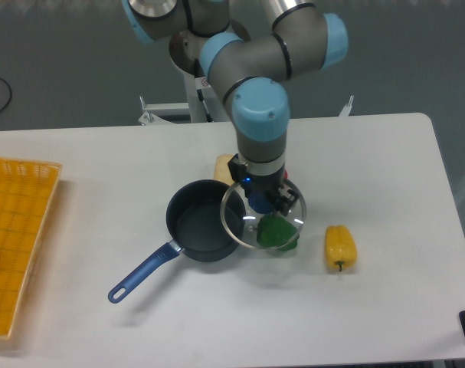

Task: Open the lid
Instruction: 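Carry the glass lid away from the pan toward the green pepper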

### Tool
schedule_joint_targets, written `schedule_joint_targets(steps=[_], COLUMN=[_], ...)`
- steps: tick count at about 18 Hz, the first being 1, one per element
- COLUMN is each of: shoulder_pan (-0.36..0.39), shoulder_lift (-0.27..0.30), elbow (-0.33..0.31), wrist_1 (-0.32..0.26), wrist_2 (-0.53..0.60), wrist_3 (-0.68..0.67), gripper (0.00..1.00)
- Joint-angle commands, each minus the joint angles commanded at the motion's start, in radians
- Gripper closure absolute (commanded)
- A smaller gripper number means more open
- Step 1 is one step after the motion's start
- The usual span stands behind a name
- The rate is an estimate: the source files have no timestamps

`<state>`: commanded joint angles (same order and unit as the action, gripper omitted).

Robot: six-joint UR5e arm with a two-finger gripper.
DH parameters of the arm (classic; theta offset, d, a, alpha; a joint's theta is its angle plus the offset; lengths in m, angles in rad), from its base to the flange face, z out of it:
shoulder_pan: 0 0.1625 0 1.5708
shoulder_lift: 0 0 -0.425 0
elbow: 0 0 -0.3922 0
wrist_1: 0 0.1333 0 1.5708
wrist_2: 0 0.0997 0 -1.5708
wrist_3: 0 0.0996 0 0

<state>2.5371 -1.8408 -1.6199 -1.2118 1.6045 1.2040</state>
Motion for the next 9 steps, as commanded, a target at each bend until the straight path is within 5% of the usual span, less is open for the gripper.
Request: schedule_joint_targets(steps=[9], shoulder_pan=[0.077], shoulder_lift=[0.017], elbow=[0.003], wrist_1=[-0.040], wrist_2=[-0.003], wrist_3=[0.094], gripper=[0.43])
